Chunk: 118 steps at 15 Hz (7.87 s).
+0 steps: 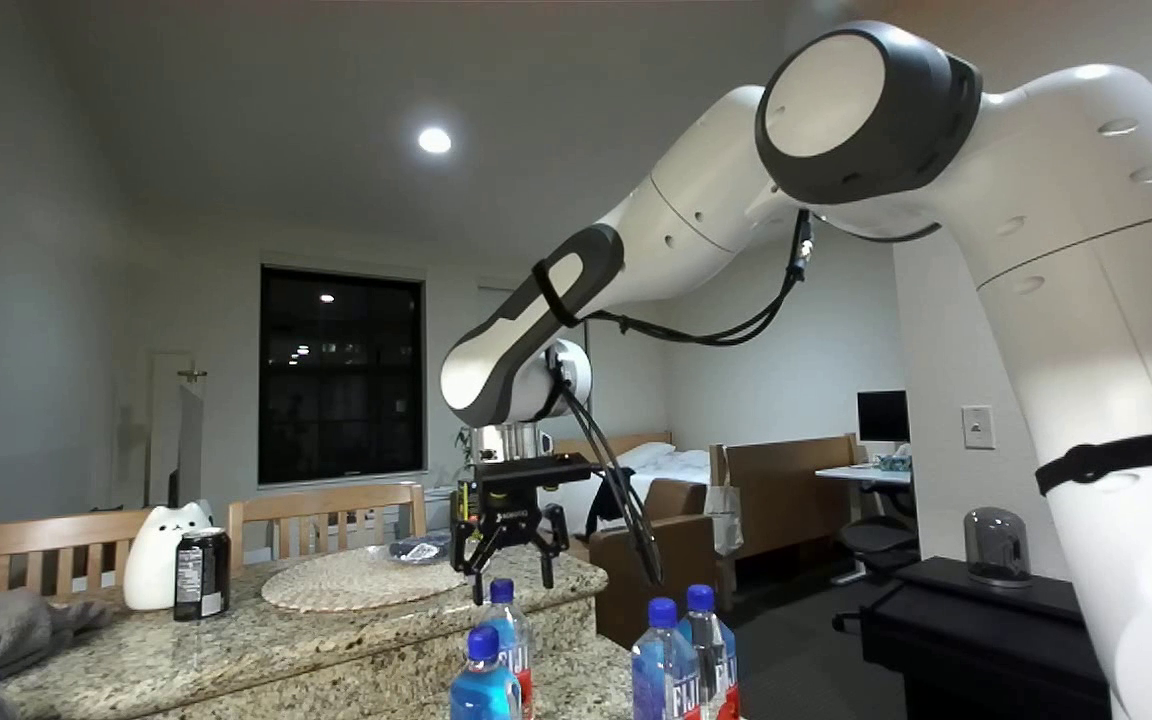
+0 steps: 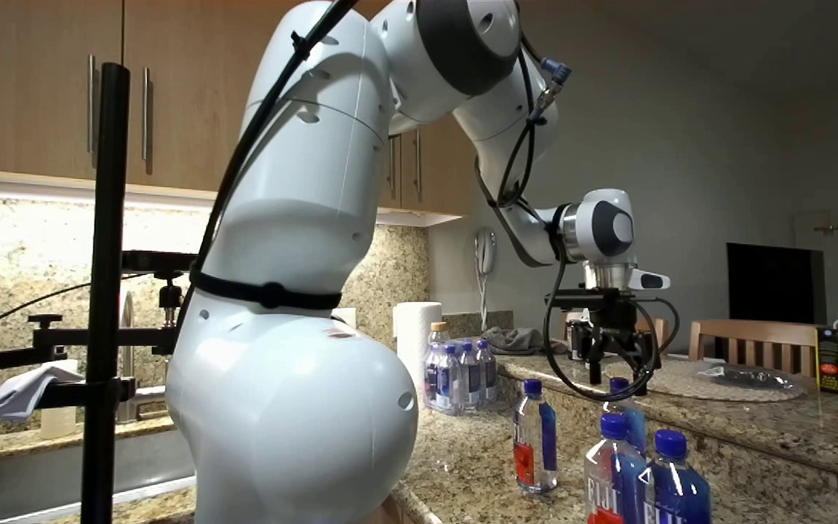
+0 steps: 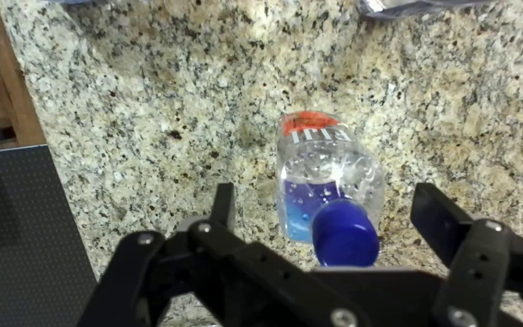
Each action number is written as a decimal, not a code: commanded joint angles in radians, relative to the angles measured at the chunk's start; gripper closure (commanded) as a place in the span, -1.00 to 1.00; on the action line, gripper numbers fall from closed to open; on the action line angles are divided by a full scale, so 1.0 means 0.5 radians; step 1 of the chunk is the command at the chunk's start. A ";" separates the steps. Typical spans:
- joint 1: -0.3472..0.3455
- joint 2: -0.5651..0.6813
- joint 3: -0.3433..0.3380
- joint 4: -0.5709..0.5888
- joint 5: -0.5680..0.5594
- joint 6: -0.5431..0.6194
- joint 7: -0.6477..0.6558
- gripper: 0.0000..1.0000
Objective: Put the bottles in a straight line
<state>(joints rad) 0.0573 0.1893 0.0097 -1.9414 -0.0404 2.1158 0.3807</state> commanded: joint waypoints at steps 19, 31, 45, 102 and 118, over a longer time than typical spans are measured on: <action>-0.011 -0.028 0.007 -0.002 0.043 0.019 -0.153 0.25; -0.093 0.047 0.000 0.153 0.065 -0.103 -0.869 -1.00; -0.097 0.133 0.041 0.244 0.098 -0.173 -1.235 0.38; -0.045 -0.764 -0.013 -0.742 0.253 -0.299 -0.489 0.72; -0.056 -0.843 0.047 -0.974 0.069 -0.026 -0.341 0.72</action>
<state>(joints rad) 0.0394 -0.1992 0.0149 -2.3776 0.0083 2.0591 0.1847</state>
